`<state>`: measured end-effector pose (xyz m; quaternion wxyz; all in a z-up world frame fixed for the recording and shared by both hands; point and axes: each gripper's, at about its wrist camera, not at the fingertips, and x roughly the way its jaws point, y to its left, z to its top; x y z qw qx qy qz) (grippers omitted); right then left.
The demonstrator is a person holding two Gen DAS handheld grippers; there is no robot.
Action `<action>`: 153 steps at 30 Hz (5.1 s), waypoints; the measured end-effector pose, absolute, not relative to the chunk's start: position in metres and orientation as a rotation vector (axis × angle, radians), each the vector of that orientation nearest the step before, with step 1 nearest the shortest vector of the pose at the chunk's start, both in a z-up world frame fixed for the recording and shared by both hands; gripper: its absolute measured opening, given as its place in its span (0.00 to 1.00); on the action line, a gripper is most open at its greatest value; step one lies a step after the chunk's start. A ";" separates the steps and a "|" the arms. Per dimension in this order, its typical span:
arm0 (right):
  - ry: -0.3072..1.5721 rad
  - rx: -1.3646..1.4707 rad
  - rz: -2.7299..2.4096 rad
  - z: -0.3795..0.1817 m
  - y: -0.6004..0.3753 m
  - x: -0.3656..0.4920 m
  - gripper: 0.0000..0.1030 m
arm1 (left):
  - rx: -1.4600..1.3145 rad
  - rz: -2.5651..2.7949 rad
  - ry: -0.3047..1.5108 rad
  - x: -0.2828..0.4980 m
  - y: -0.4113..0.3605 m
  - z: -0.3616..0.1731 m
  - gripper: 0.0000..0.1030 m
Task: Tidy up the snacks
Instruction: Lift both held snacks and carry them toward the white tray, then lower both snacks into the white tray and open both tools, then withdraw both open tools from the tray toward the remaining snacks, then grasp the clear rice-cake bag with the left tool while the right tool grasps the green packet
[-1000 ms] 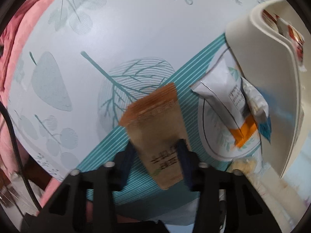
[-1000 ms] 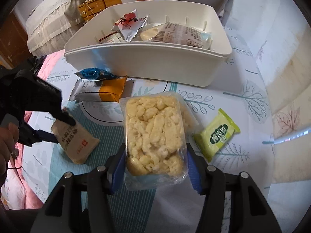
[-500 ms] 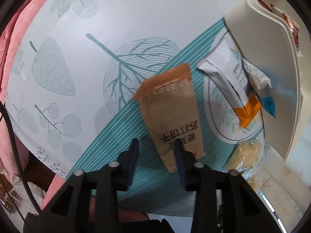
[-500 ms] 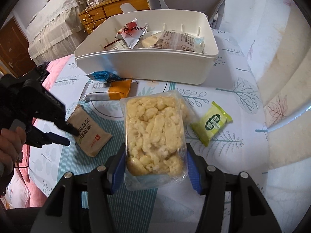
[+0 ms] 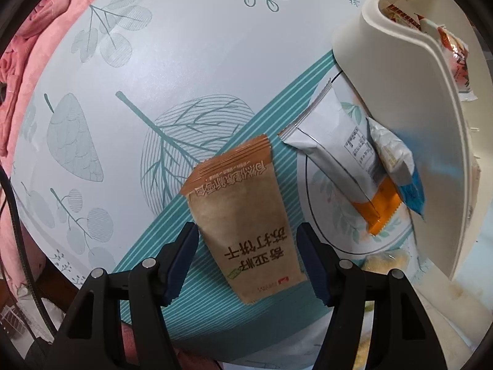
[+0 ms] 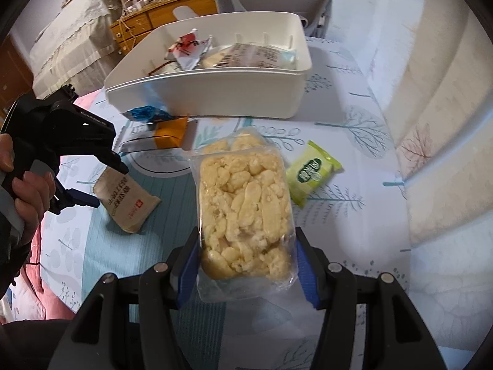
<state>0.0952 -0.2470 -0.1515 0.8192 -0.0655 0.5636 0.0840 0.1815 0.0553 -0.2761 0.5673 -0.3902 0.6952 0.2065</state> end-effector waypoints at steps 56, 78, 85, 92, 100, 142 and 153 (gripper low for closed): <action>1.001 -0.133 0.330 -0.098 -0.171 0.163 0.55 | -0.402 0.060 1.430 0.261 0.034 -0.097 0.55; 0.933 -0.003 0.245 -0.119 -0.138 0.251 0.55 | -0.354 -0.179 1.300 0.348 0.044 -0.126 0.50; 0.930 0.005 0.235 -0.117 -0.137 0.252 0.70 | -0.353 -0.175 1.280 0.345 0.052 -0.124 0.50; 0.933 0.033 0.203 -0.108 -0.148 0.238 0.70 | -0.349 -0.185 1.260 0.322 0.048 -0.113 0.50; 0.906 0.055 0.198 -0.087 -0.168 0.211 0.70 | -0.372 -0.242 1.204 0.279 0.037 -0.091 0.50; 1.217 0.570 -0.139 -0.141 -0.331 0.124 0.73 | -0.147 -0.444 1.270 0.178 -0.093 -0.145 0.76; 1.331 0.687 -0.254 -0.181 -0.341 0.157 0.73 | 0.078 -0.575 1.179 0.201 -0.135 -0.181 0.76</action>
